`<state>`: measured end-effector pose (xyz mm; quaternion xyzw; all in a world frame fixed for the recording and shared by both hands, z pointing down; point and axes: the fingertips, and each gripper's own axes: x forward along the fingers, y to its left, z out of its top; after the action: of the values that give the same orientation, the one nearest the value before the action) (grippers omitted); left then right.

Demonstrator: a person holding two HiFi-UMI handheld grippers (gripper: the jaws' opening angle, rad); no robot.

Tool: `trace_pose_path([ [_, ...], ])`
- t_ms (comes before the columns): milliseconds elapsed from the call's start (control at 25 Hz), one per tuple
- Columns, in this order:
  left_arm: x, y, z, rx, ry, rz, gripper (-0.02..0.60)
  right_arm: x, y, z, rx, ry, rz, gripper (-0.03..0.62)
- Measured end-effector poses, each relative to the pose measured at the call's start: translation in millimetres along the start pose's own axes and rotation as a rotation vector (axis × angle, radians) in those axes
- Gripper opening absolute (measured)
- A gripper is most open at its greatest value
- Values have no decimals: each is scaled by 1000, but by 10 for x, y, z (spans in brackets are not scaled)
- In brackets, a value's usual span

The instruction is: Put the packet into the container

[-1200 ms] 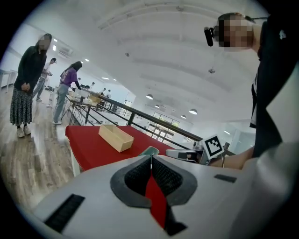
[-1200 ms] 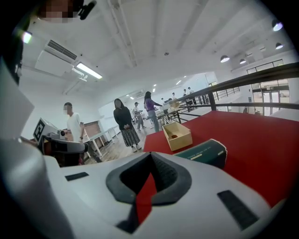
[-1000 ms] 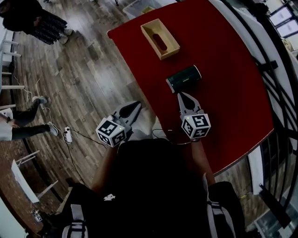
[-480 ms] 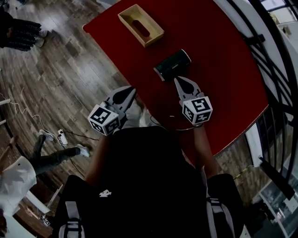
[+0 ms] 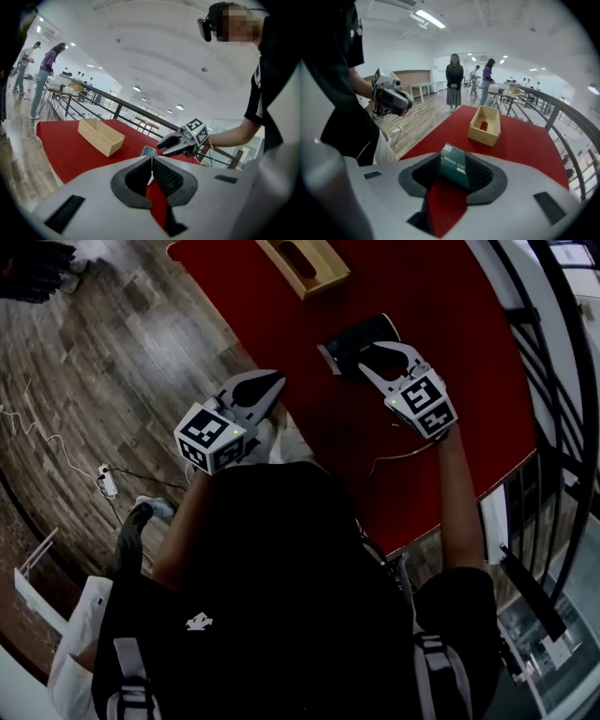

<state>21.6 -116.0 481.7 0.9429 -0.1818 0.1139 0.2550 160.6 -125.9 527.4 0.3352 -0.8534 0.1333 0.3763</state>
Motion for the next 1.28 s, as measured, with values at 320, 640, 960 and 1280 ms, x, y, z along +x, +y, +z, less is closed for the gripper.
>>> trace_pose_path([
  [320,1,12,-111,7,-3,21,14,257,-44,-305,-488,354,181,262],
  [640,-84,-22,-131,-10,-11,53,14,584,15,-481,-793,498,285,349],
  [960,-153,2,-98,-24,-24,85,14,797,-64,-455,-872,515,288,364],
  [1280,-136,26,-67,-31,-36,89,14,648,-40,-490,-859,557,305,364],
])
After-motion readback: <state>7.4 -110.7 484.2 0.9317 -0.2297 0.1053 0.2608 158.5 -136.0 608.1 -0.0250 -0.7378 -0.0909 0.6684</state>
